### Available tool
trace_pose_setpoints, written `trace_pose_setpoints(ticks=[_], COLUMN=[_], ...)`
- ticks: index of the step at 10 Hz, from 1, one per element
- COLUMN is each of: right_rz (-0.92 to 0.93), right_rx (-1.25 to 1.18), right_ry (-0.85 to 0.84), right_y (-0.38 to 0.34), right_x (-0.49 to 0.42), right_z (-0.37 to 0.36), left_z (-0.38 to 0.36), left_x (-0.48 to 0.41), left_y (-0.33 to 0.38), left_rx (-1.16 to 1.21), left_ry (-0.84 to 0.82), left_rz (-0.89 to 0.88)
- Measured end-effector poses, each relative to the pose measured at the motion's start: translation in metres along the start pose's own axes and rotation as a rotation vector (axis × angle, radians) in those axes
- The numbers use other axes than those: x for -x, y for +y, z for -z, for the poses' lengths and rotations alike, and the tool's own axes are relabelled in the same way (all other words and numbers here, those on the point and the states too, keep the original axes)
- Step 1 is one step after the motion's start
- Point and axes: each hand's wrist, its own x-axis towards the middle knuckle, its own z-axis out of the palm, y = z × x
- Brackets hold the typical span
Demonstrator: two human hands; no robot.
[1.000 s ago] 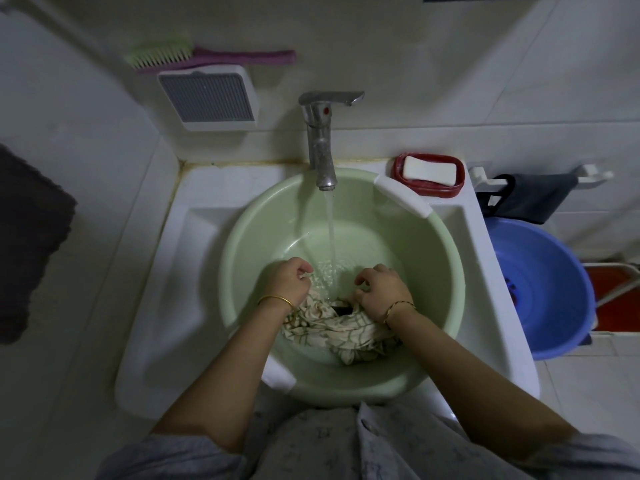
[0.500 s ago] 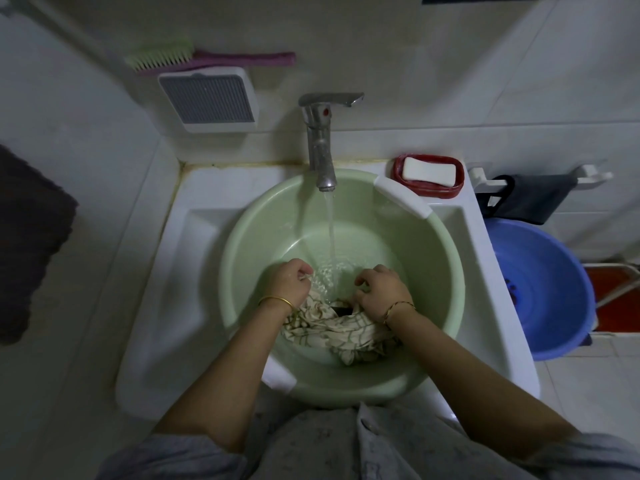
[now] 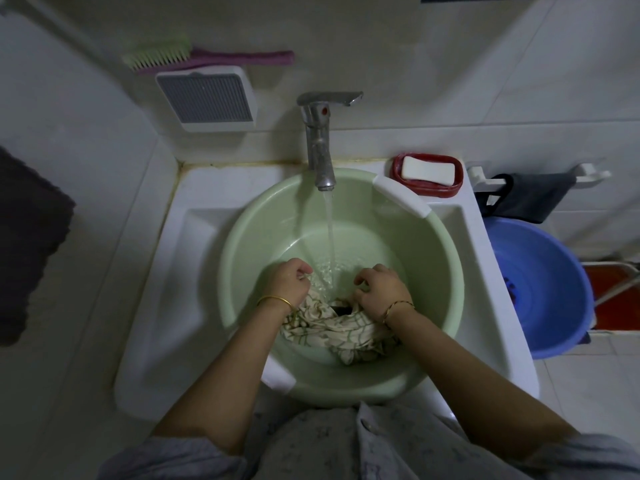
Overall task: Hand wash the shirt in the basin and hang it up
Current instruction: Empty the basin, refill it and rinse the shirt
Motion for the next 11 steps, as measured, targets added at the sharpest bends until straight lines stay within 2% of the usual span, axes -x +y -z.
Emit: trace_pose_setpoints(ticks=[11], right_rz=[-0.001], right_rx=[0.001], right_ry=[0.002], right_y=[0.0010], right_x=[-0.0006], right_z=[-0.0009], left_z=[-0.0009], left_x=[0.0003], left_y=[-0.0009], left_rx=[0.000], left_ry=[-0.009], left_rz=[0.000])
